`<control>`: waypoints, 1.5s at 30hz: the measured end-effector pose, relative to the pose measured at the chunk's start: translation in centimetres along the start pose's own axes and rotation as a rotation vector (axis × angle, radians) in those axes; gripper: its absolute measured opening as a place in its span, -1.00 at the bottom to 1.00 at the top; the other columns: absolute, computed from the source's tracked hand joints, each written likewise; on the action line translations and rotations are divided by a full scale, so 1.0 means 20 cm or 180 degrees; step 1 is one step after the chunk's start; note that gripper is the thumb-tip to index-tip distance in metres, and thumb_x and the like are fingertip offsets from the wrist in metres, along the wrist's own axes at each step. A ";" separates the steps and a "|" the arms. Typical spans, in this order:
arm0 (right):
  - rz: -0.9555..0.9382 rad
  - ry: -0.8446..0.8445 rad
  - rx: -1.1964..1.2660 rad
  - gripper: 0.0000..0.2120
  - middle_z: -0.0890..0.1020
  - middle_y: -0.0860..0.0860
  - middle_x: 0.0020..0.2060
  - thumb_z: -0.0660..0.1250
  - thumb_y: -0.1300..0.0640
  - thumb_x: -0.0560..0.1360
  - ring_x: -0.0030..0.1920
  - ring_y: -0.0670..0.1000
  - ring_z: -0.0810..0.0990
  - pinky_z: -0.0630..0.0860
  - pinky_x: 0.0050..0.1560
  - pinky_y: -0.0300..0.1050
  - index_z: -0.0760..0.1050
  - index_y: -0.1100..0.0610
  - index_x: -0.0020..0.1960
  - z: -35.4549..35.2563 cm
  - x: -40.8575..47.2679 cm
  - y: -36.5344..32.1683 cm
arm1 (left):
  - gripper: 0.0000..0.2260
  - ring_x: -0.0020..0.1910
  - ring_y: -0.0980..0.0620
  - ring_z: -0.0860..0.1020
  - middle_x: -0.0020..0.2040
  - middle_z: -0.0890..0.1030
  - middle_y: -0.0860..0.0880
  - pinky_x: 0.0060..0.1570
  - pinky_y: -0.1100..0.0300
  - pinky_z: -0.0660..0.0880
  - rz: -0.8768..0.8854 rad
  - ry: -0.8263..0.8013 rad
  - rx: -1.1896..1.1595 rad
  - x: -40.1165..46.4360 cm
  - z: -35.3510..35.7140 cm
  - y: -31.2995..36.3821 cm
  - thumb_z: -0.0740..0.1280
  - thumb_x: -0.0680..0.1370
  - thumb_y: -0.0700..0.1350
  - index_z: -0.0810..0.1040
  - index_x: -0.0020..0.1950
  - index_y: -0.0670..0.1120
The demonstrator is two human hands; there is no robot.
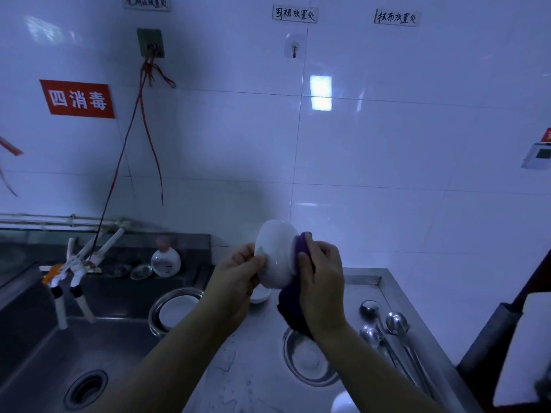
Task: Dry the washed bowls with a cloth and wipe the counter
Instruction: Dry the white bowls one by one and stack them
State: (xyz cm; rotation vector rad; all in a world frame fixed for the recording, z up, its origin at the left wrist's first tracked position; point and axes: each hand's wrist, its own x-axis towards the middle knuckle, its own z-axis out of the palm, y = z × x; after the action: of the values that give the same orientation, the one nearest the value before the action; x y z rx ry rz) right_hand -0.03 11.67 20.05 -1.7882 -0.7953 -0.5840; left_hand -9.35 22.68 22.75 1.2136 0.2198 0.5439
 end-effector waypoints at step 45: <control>-0.1794 0.0654 -0.0261 -0.72 0.44 0.07 0.25 0.10 0.10 0.63 0.27 0.08 0.43 0.41 0.25 0.16 0.38 0.14 0.30 0.04 -0.06 0.03 | -0.75 0.02 -0.10 0.61 0.14 0.59 -0.26 -0.04 0.05 0.58 -0.0810 0.0218 -0.2295 -0.08 0.15 0.04 0.16 0.59 -0.22 0.46 0.22 -0.26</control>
State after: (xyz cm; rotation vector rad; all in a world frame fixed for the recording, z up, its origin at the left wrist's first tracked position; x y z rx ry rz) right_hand -0.35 11.94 18.63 -1.5360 -1.1491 -1.1621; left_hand -9.56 19.65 24.26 0.4579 0.2068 0.3887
